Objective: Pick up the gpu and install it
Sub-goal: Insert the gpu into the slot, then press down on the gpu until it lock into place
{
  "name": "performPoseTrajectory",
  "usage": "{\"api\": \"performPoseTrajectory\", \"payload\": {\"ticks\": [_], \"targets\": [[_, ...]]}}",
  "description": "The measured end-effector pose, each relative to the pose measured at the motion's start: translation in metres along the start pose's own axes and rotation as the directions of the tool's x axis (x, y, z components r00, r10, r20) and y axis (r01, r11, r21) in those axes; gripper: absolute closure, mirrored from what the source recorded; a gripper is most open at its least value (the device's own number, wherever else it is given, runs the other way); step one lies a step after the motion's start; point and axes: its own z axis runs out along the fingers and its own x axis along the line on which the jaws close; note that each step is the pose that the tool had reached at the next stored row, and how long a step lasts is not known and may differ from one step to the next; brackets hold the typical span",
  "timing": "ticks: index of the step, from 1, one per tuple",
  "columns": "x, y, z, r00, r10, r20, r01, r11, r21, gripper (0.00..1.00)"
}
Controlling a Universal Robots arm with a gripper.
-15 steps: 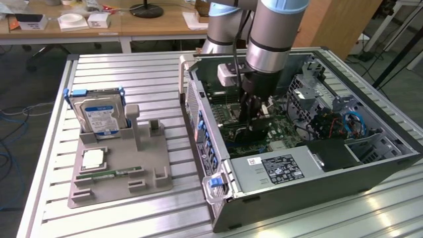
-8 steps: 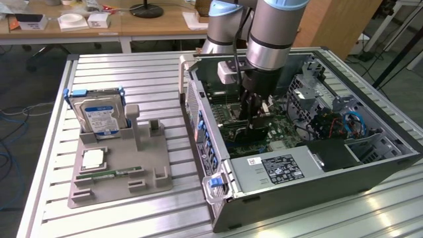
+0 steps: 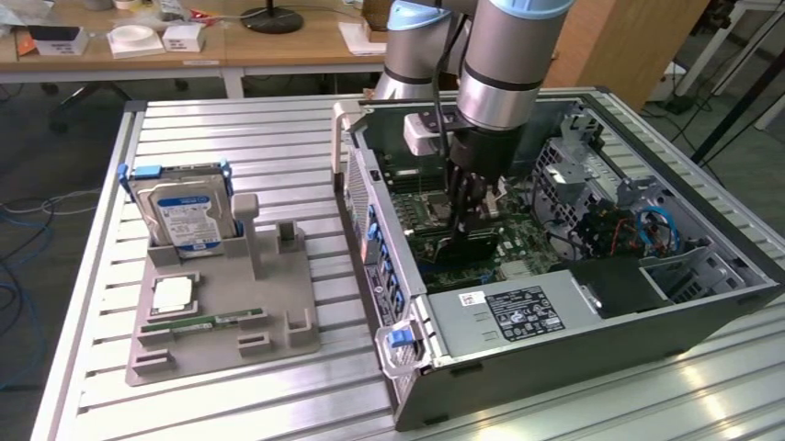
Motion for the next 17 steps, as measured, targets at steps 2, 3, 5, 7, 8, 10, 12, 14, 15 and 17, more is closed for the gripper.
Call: {"api": "performPoseTrajectory", "payload": {"ticks": [2,3,5,7,8,10,12,14,15,17], "targets": [[0.0,0.0,0.0,1.0,0.0,0.0,0.0,1.0,-0.0001,0.8],[0.0,0.0,0.0,1.0,0.0,0.0,0.0,1.0,0.0,0.8],[0.0,0.0,0.0,1.0,0.0,0.0,0.0,1.0,0.0,0.89],[0.0,0.0,0.0,1.0,0.0,0.0,0.0,1.0,0.0,0.89],[0.0,0.0,0.0,1.0,0.0,0.0,0.0,1.0,0.0,0.89],[0.0,0.0,0.0,1.0,0.0,0.0,0.0,1.0,0.0,0.89],[0.0,0.0,0.0,1.0,0.0,0.0,0.0,1.0,0.0,0.89],[0.0,0.0,0.0,1.0,0.0,0.0,0.0,1.0,0.0,0.89],[0.0,0.0,0.0,1.0,0.0,0.0,0.0,1.0,0.0,0.89],[0.0,0.0,0.0,1.0,0.0,0.0,0.0,1.0,0.0,0.89]]}}
